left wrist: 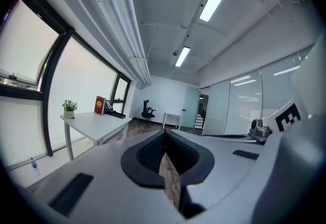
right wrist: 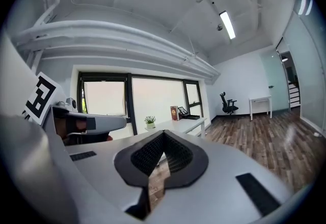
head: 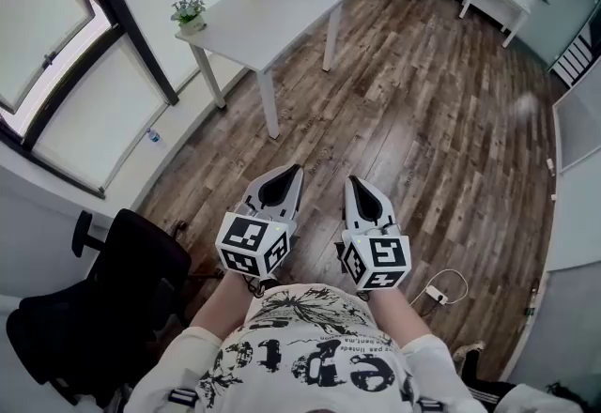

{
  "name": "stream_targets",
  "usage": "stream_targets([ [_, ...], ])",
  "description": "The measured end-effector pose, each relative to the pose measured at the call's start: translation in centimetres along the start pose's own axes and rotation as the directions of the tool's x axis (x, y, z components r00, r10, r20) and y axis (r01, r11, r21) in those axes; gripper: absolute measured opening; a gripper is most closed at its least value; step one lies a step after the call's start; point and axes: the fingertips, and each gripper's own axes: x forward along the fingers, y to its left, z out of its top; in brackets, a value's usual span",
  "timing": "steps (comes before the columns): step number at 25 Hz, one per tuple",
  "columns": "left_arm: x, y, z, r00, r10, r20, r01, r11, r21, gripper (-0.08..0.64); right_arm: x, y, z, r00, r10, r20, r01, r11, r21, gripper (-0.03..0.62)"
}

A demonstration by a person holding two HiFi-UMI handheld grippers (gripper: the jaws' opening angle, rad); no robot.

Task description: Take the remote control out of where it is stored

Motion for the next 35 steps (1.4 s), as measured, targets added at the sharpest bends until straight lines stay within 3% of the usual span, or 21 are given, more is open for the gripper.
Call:
stream_targets([
  [11, 3.3, -5.3, -1.7, 1.0, 0.002, 0.024, -0.003, 1.0, 0.012, 0.011, -4.5, -7.8, -1.8, 0.999, -0.025, -0.038, 0.024, 0.999, -0.041, 0.002],
  [17, 5.5, -7.2, -3.5, 1.0, 0.005, -0.009, -0.005, 1.0, -0.016, 0.011, -4.6, -11.8, -3.4, 0.997, -0.046, -0.059, 0.046, 0.999, 0.003, 0.002],
  [23, 9.2, -4.0, -3.8, 0.999, 0.011, -0.047, -0.011, 1.0, -0.005, 0.011, -0.2, -13.7, -3.6, 0.996, -0.064, -0.061, 0.066, 0.997, 0.034, 0.002],
  [30, 15.9, 3.9, -2.1, 0.998, -0.006, -0.056, 0.004, 0.999, -0.047, 0.011, 8.5, -16.6, -2.5, 0.989, -0.132, -0.073, 0.134, 0.99, 0.03, 0.002],
  [35, 20.7, 9.8, 1.5, 1.0, -0.025, -0.015, 0.025, 0.999, 0.022, 0.011, 16.2, -16.9, -0.1, 0.987, -0.155, -0.051, 0.157, 0.987, 0.028, 0.002],
])
